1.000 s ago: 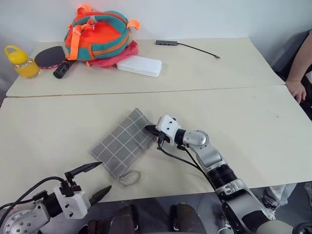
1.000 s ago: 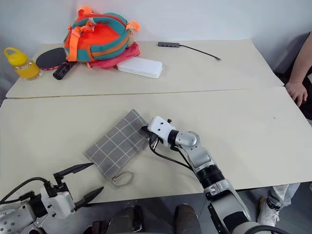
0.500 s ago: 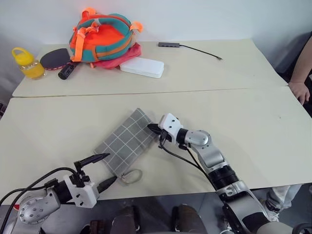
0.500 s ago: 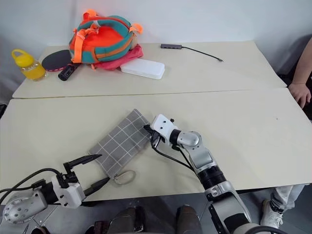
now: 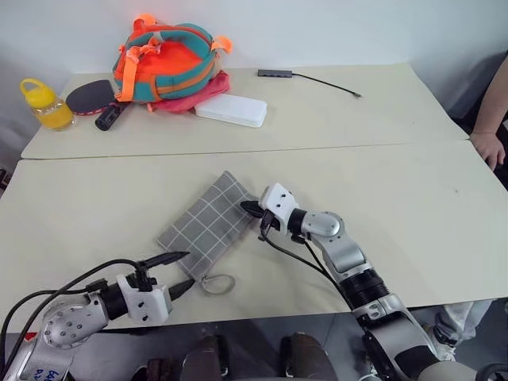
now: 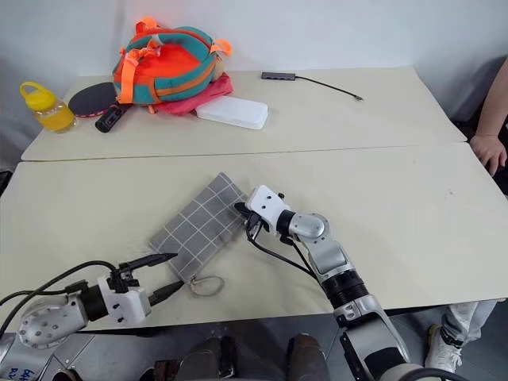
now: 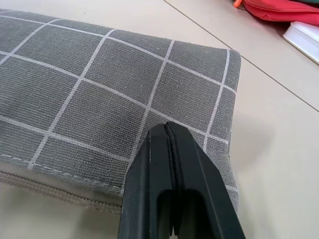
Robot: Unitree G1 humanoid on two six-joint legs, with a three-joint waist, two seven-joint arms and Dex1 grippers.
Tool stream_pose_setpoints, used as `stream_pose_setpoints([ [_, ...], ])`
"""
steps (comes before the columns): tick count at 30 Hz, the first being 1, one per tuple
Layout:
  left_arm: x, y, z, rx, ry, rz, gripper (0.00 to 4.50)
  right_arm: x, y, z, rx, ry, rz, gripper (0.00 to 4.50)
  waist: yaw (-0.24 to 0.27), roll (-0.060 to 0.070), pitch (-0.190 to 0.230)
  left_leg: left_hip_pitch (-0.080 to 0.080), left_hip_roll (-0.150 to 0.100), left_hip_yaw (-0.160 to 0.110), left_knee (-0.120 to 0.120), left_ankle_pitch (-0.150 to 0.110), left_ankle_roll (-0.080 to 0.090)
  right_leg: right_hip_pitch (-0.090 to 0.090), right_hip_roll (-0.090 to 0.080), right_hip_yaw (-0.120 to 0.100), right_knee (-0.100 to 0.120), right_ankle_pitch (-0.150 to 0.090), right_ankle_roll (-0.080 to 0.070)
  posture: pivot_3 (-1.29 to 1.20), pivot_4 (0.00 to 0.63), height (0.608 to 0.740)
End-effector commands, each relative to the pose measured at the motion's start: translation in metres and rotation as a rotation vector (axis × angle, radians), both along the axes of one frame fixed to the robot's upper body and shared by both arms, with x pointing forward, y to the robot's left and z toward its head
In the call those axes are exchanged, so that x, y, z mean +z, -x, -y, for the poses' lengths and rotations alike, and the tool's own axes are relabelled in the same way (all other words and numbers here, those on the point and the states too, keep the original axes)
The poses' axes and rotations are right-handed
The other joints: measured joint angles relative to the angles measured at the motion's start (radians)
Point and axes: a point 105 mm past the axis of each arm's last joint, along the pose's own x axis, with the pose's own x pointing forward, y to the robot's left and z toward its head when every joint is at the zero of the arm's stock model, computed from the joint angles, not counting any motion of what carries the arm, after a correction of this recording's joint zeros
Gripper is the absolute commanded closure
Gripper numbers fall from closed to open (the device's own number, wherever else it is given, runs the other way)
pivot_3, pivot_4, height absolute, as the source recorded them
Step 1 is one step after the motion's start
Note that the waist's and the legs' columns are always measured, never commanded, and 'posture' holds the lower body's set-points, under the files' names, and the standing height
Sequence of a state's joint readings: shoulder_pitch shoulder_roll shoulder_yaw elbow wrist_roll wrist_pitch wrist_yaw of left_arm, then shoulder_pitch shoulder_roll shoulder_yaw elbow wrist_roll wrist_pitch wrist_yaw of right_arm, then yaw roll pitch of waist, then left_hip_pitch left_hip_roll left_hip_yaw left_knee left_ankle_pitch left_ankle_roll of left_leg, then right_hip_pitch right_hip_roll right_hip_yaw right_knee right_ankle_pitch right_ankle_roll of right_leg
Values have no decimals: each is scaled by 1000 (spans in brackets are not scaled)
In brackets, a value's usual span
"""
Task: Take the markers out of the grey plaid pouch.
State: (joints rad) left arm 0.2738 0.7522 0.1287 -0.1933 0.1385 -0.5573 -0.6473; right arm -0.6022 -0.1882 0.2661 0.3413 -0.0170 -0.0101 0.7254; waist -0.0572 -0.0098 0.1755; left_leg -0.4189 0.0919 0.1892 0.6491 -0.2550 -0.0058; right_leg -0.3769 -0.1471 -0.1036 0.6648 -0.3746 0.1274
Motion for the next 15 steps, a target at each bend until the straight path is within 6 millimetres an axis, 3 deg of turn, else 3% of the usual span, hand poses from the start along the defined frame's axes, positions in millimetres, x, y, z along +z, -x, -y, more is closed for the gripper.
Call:
stream_pose_setpoints([
  [1,-17,5,-3,22,-18,-105,2872,13,2,2,0,-32,37,4500,0,0,0,0,0,0,0,0,0,0,0,0,0,0,0,0,150,740],
  [6,-14,4,3,7,2,-105,4487,12,3,1,4,-30,33,4500,1,0,0,0,0,0,0,0,0,0,0,0,-1,0,0,0,150,740],
  [15,3,-3,6,50,118,-70,4487,16,6,3,5,-55,28,4500,2,0,0,0,0,0,-2,0,0,0,0,0,-2,0,0,0,150,740],
])
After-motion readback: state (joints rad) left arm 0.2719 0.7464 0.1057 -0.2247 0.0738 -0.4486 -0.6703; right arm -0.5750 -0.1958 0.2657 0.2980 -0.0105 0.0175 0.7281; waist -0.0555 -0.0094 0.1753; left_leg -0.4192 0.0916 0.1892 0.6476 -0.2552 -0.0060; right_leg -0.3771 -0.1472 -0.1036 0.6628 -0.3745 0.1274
